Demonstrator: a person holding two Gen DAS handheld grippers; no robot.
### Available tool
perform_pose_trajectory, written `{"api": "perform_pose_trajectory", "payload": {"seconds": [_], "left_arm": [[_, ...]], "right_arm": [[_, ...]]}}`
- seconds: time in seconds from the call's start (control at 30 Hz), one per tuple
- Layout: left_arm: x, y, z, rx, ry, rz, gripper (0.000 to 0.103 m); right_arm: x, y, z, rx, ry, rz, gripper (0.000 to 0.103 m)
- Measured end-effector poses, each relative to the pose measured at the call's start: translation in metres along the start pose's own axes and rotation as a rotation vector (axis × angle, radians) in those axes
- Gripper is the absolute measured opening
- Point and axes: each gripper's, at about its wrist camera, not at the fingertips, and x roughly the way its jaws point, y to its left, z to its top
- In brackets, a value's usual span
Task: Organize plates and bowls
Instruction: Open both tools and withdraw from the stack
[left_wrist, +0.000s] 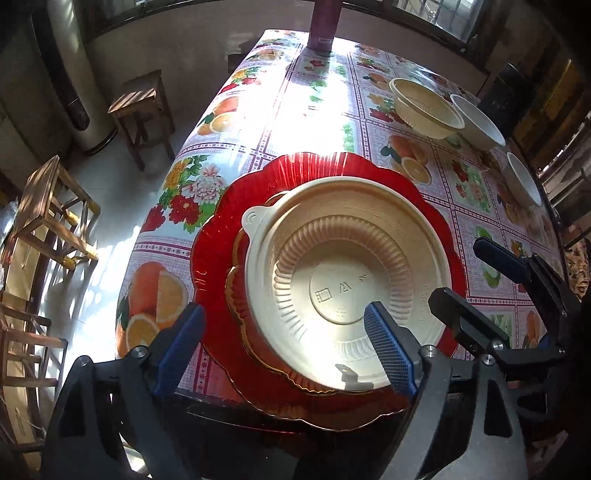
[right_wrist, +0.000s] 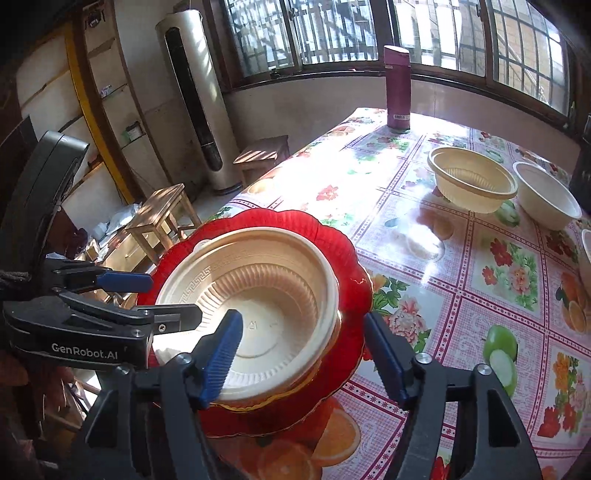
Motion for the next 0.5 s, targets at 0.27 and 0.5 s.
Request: {"api": "perform_pose_trajectory", "payload": {"seconds": [0.27, 0.5], "left_arm": [[-0.059, -0.026, -0.003, 0.045, -0.189, 0.001, 0.103], [-0.092, -0.107, 0.01, 0.142, -0.386, -0.145, 0.103]], "right_arm": [[-0.061, -0.033, -0.003, -0.042, -0.165, 0.011, 0.103], [-0.122, -0.12, -0.025, 0.09, -0.328, -0.065, 0.103]]}}
